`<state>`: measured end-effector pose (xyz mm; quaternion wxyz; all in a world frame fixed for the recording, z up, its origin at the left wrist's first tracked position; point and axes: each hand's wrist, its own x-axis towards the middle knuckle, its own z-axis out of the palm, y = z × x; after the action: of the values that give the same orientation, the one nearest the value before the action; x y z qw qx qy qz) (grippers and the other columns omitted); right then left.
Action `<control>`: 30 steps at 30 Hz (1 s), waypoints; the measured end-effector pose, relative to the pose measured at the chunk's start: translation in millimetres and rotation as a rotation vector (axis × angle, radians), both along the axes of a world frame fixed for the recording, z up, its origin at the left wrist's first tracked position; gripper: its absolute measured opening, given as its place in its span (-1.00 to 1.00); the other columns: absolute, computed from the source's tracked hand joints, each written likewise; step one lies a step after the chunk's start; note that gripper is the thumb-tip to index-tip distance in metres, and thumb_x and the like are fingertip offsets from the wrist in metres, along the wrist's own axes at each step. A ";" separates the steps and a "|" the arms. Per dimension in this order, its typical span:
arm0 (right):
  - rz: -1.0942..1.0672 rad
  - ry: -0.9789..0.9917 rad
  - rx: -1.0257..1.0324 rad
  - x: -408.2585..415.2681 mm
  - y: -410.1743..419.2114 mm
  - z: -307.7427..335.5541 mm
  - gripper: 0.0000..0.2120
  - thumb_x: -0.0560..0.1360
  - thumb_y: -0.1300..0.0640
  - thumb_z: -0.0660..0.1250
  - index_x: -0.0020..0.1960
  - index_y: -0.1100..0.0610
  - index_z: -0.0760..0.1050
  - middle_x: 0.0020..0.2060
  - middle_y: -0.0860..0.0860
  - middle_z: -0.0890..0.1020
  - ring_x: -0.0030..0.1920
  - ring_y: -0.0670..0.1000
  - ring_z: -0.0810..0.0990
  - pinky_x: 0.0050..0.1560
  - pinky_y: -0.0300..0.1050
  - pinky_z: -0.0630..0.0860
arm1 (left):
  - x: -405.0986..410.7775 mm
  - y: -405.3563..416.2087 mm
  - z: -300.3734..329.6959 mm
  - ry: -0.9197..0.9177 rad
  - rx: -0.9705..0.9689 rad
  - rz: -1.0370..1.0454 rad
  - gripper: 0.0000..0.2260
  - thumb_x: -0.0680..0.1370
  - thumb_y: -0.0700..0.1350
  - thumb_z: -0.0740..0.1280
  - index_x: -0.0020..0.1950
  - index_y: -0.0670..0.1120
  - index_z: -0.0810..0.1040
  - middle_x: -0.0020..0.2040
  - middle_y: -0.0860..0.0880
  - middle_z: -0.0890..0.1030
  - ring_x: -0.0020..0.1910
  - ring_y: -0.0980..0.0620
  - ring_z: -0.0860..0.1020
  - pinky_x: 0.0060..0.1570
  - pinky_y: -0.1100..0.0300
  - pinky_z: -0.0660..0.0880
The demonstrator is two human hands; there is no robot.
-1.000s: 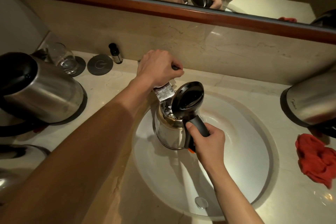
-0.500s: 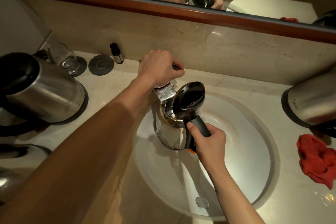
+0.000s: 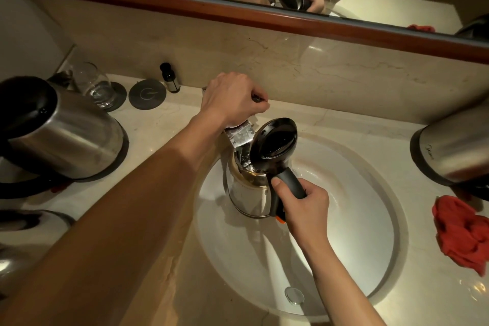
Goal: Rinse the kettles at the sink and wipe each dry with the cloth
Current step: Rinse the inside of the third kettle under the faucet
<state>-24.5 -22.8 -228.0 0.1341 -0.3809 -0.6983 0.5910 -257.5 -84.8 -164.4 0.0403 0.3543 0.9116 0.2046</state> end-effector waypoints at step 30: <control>-0.001 0.003 -0.006 1.1 -2.8 5.0 -0.56 0.26 -0.19 0.46 -0.53 -0.02 0.28 -0.53 -0.05 0.25 -0.42 0.03 0.24 -0.31 -0.04 0.23 | -3.6 0.3 -3.6 -0.009 -0.017 0.012 -0.81 0.49 0.18 0.33 -0.03 0.20 0.71 -0.07 0.16 0.71 -0.02 0.01 0.62 0.00 0.07 0.53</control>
<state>-23.3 -25.6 -223.0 0.1344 -0.3808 -0.6962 0.5935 -261.1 -84.5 -168.0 0.0461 0.3474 0.9153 0.1986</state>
